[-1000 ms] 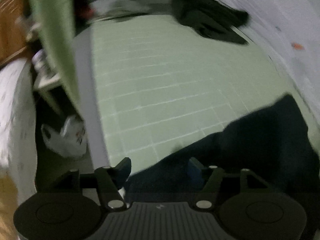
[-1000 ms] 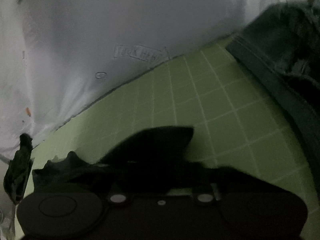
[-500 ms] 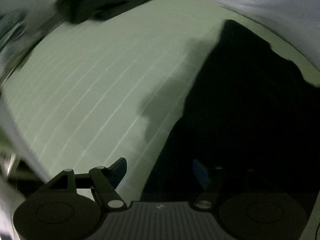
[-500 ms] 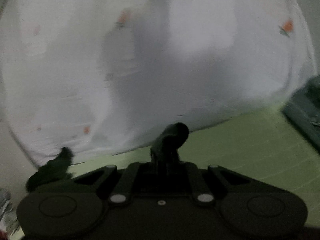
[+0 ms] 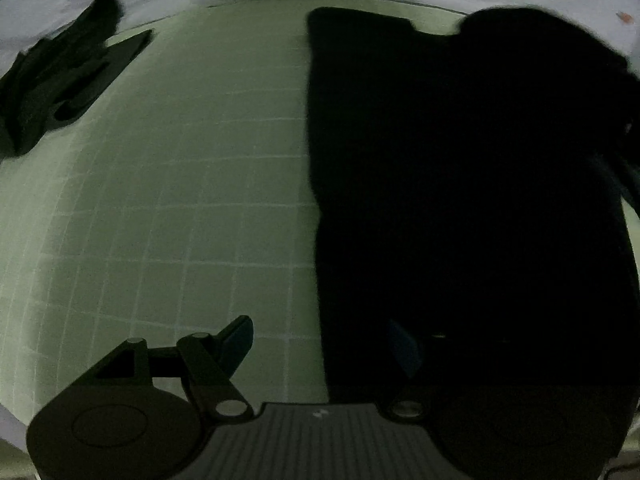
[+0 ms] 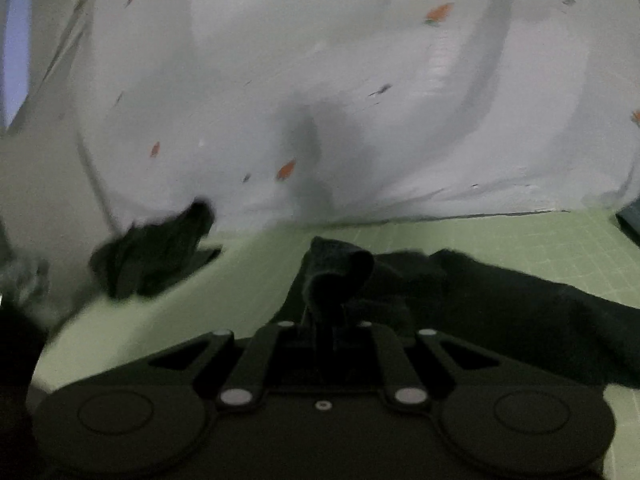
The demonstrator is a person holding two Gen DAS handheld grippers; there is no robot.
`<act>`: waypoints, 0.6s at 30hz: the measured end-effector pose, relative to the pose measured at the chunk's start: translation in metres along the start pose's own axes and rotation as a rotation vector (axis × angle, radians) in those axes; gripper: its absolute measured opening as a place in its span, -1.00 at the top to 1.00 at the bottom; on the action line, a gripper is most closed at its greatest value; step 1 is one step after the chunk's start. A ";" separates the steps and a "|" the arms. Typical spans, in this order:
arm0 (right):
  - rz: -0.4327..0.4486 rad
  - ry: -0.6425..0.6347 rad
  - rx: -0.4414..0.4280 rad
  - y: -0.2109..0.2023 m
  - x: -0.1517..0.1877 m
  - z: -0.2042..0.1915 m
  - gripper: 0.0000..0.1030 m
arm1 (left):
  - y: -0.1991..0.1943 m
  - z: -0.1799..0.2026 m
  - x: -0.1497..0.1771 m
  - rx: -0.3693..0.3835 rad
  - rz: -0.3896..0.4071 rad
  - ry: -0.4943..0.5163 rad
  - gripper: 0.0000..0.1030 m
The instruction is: Fold clothes
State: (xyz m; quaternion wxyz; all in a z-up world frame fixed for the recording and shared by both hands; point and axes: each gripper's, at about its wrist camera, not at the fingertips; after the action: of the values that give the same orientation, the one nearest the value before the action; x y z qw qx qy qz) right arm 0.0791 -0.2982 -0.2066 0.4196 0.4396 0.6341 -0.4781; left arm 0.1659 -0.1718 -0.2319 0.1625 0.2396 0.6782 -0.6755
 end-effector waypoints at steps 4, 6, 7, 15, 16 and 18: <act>-0.047 -0.016 0.008 -0.019 0.014 -0.015 0.87 | -0.005 0.001 0.005 0.015 0.007 0.047 -0.45; -0.064 -0.019 0.028 -0.027 0.019 -0.016 0.87 | -0.007 0.001 0.006 0.024 0.007 0.062 -0.45; -0.068 -0.016 0.035 -0.030 0.022 -0.017 0.87 | -0.008 0.003 0.007 0.023 0.007 0.069 -0.45; -0.071 -0.022 0.045 -0.047 0.032 -0.026 0.87 | -0.020 0.002 -0.005 0.024 0.037 0.084 -0.45; -0.072 -0.025 0.048 -0.047 0.032 -0.028 0.87 | -0.023 0.002 -0.007 0.025 0.049 0.090 -0.45; -0.078 -0.017 0.053 -0.047 0.035 -0.033 0.87 | -0.028 0.001 -0.012 0.025 0.072 0.103 -0.47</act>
State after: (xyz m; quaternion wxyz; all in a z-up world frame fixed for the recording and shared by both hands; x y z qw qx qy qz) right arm 0.0213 -0.2683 -0.2222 0.3943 0.4213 0.6344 -0.5144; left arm 0.1604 -0.1738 -0.2016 0.1487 0.3004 0.6679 -0.6645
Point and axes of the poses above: each gripper's, at about its wrist camera, not at the fingertips, and y roughly the way its jaws point, z to its right, x to its underside, and after that the axes turned 10 degrees about z, right-handed
